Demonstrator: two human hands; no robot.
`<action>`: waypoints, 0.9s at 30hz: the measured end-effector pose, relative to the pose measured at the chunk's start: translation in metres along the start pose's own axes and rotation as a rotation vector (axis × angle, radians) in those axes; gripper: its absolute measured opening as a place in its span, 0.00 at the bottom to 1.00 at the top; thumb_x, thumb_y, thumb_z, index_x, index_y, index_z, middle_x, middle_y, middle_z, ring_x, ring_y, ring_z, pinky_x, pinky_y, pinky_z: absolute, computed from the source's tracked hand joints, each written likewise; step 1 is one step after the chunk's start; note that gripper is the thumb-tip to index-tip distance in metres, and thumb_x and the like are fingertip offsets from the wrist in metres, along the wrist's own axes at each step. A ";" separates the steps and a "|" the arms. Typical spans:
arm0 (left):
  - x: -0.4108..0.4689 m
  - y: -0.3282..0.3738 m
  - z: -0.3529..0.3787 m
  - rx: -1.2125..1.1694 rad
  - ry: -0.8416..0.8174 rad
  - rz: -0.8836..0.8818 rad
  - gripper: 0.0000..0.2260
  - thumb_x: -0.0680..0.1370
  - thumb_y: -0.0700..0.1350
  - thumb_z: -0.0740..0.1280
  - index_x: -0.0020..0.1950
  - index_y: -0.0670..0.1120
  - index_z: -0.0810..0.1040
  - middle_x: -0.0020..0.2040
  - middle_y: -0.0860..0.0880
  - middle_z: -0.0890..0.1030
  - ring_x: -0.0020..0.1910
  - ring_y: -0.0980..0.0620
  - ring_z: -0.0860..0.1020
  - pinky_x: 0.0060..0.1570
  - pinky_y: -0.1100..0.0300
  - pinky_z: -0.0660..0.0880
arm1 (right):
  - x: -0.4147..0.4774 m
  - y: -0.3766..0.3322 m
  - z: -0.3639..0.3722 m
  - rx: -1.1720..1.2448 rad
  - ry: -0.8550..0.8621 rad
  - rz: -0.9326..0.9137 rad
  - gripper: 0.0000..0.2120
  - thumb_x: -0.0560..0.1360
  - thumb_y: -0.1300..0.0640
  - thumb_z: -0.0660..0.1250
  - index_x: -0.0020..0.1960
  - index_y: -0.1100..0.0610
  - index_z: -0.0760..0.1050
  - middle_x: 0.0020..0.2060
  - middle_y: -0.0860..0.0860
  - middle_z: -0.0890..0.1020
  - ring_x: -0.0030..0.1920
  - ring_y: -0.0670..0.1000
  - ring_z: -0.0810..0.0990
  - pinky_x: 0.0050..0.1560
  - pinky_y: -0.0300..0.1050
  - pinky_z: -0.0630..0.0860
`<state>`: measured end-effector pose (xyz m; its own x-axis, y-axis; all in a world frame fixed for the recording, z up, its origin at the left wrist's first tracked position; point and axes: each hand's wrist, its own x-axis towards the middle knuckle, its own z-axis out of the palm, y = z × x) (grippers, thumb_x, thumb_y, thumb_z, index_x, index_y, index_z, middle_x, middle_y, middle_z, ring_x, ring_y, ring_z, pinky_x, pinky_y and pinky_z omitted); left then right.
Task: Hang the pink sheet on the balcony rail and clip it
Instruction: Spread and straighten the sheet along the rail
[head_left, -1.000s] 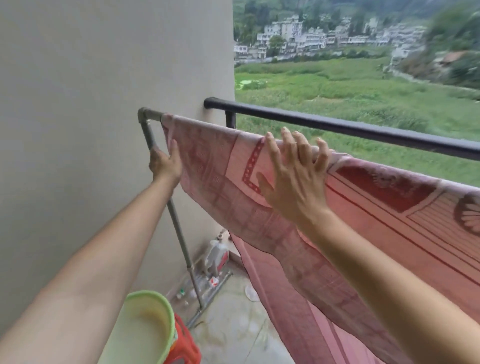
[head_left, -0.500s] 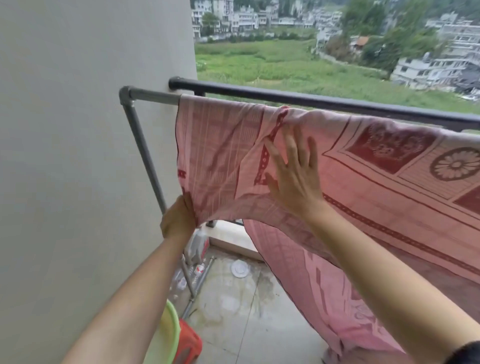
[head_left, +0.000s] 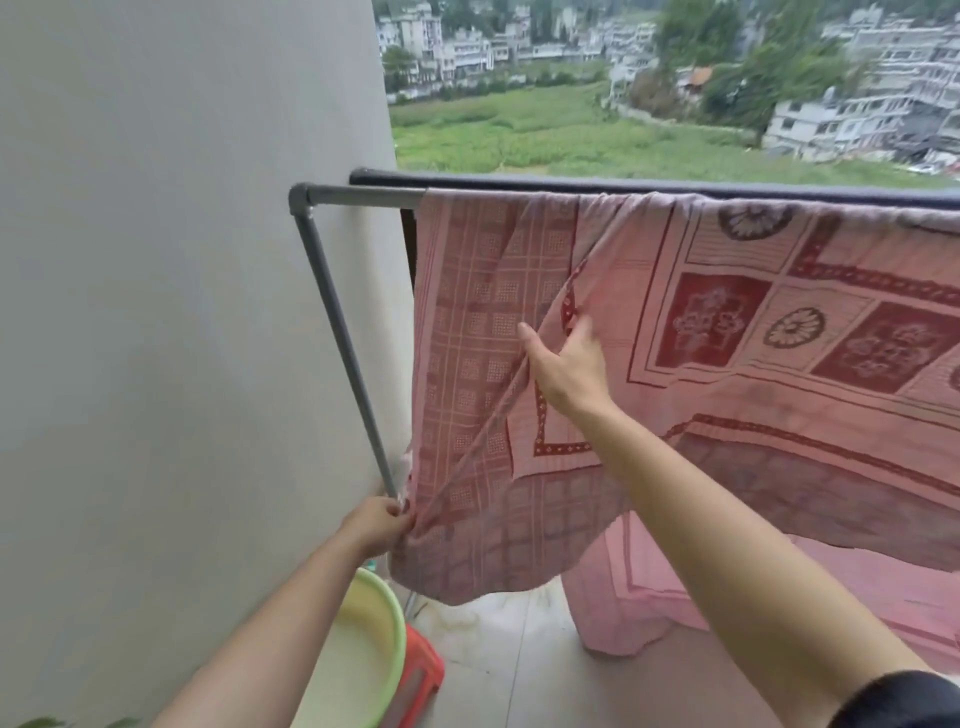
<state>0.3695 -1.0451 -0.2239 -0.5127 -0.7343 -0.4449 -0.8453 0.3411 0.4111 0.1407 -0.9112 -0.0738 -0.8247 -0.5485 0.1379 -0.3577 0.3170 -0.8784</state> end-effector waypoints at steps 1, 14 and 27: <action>0.004 0.001 -0.011 0.017 -0.049 0.016 0.14 0.76 0.54 0.68 0.55 0.47 0.83 0.53 0.47 0.83 0.55 0.48 0.80 0.54 0.59 0.73 | 0.008 -0.010 0.000 0.063 0.062 0.008 0.41 0.72 0.32 0.65 0.75 0.54 0.57 0.67 0.55 0.71 0.69 0.56 0.70 0.66 0.51 0.68; 0.074 0.207 -0.232 -0.842 0.202 0.515 0.50 0.66 0.78 0.57 0.77 0.45 0.58 0.70 0.48 0.71 0.64 0.51 0.72 0.63 0.53 0.68 | 0.047 0.029 0.027 -0.022 0.317 0.008 0.07 0.82 0.52 0.61 0.50 0.55 0.73 0.37 0.45 0.78 0.36 0.45 0.76 0.35 0.43 0.70; 0.098 0.064 -0.061 0.002 0.284 0.261 0.20 0.83 0.53 0.48 0.57 0.49 0.78 0.58 0.43 0.80 0.59 0.42 0.77 0.58 0.49 0.72 | -0.038 0.142 0.062 -0.445 -0.207 0.457 0.14 0.75 0.60 0.63 0.59 0.60 0.76 0.56 0.58 0.81 0.56 0.59 0.79 0.49 0.44 0.75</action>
<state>0.2743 -1.1310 -0.1926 -0.6487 -0.7561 -0.0870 -0.6926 0.5391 0.4794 0.1486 -0.8936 -0.2319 -0.8510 -0.4064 -0.3327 -0.1754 0.8170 -0.5494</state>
